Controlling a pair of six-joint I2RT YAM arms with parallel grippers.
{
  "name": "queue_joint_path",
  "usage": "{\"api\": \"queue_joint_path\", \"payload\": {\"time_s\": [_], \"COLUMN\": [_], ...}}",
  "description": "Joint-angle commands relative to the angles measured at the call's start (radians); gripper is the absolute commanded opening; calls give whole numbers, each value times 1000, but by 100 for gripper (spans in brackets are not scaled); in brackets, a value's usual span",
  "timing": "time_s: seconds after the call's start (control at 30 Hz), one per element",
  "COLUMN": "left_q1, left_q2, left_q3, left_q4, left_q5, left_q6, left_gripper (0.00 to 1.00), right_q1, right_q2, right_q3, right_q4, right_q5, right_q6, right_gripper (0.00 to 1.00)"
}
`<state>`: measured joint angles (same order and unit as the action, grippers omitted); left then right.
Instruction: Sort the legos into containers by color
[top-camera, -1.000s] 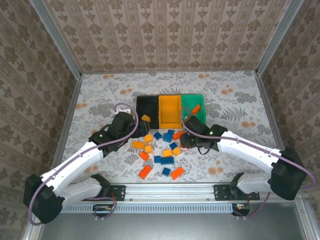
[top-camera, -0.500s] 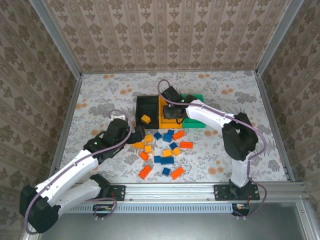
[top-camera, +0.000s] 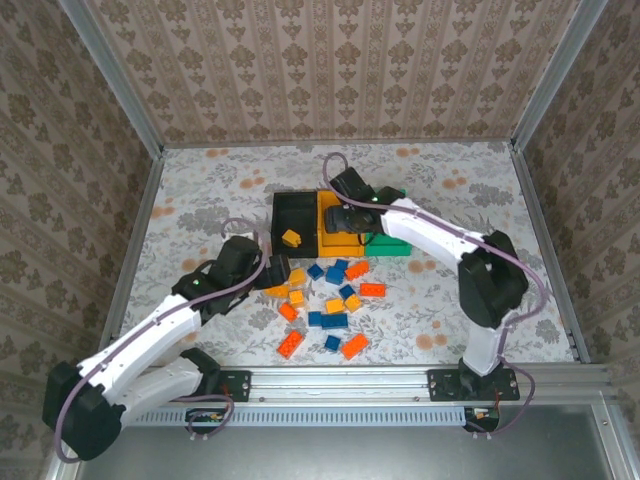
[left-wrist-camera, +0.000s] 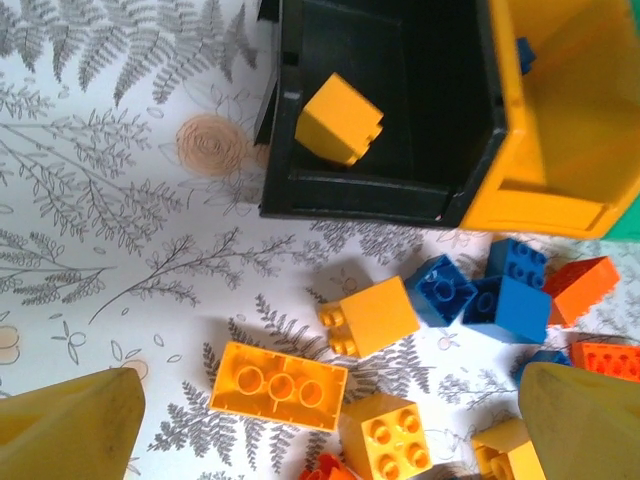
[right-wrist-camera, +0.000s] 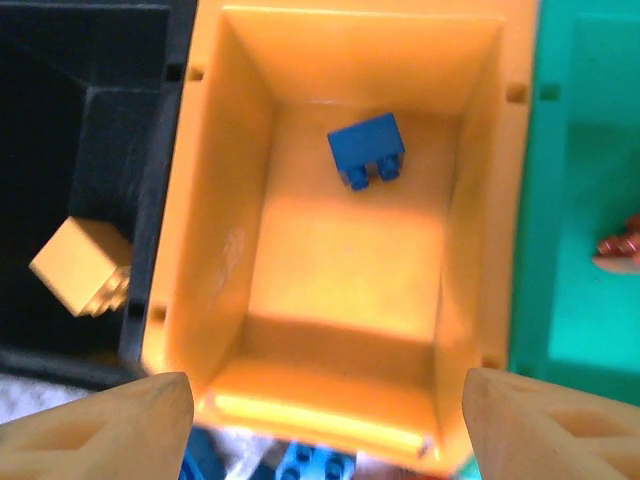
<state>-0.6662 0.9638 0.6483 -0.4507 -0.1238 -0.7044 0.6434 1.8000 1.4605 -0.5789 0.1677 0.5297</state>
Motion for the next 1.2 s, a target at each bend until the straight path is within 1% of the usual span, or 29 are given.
{"api": "queue_joint_path", "payload": {"time_s": [0.0,0.07,0.23,0.37,0.43,0.53,0.63,0.8,0.93,1.03,1.17], "left_q1": [7,7,-6,-63,-93,-144,-202,-267,-280,-281,-283], "left_q2": [74,110,152,183,204,231,272,345,378,404,449], "left_q3": [12,-1,-32,31,51,41,27,43,75,89,97], "left_q4": [-30,-13,114,83,54,40,63,90,61,39,39], "left_q5": [33,29,80,51,43,44,53,44,9,-26,-42], "left_q6": [4,-10,7,30,28,3,-25,-55,-39,-22,-7], "left_gripper": [88,86,88,87,82,79,75,68,62,59,56], "right_q1": [15,14,15,13,11,2,-2,-8,-13,-14,-21], "right_q2": [-113,-160,-246,-293,-313,-330,-342,-356,-371,-383,-391], "right_q3": [-101,-164,-265,-307,-323,-346,-363,-385,-395,-405,-419], "right_q4": [32,39,68,72,72,80,86,93,96,99,104], "right_q5": [-13,-17,2,16,22,25,30,31,29,32,30], "right_q6": [33,46,56,60,59,58,58,58,57,55,55], "right_gripper": [73,73,73,73,74,74,74,74,74,74,74]}}
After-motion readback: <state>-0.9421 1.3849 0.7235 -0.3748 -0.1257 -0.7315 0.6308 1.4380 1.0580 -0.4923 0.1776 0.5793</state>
